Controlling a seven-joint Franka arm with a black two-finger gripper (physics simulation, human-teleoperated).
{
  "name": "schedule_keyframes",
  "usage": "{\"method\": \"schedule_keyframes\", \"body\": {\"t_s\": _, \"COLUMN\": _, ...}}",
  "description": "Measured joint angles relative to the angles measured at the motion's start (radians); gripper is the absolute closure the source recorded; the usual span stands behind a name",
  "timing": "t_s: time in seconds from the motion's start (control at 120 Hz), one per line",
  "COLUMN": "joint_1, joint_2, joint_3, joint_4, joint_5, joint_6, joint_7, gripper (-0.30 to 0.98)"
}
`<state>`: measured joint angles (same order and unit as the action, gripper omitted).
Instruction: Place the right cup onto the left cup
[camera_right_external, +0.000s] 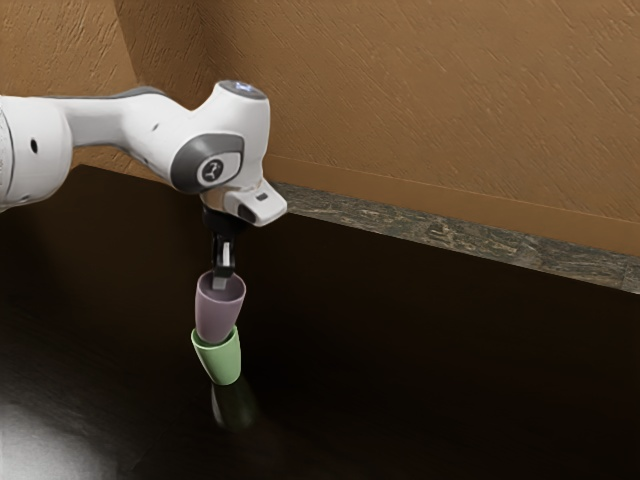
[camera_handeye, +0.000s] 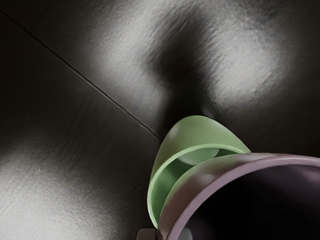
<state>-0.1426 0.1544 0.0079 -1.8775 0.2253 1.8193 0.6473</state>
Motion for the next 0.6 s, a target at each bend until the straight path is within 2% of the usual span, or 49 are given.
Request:
{"method": "schedule_keyframes", "body": {"t_s": 0.358, "joint_1": 0.006, "joint_2": 0.043, "joint_3": 0.002, "joint_4": 0.013, "joint_5": 0.001, "joint_6": 0.015, "joint_7": -0.01, "gripper": 0.79}}
{"method": "schedule_keyframes", "body": {"t_s": 0.517, "joint_1": 0.011, "joint_2": 0.019, "joint_3": 0.004, "joint_4": 0.0, "joint_5": -0.008, "joint_6": 0.016, "joint_7": -0.015, "gripper": 0.43}}
{"method": "schedule_keyframes", "body": {"t_s": 0.6, "joint_1": 0.012, "joint_2": 0.01, "joint_3": 0.004, "joint_4": -0.003, "joint_5": -0.011, "joint_6": 0.016, "joint_7": -0.018, "gripper": 0.29}}
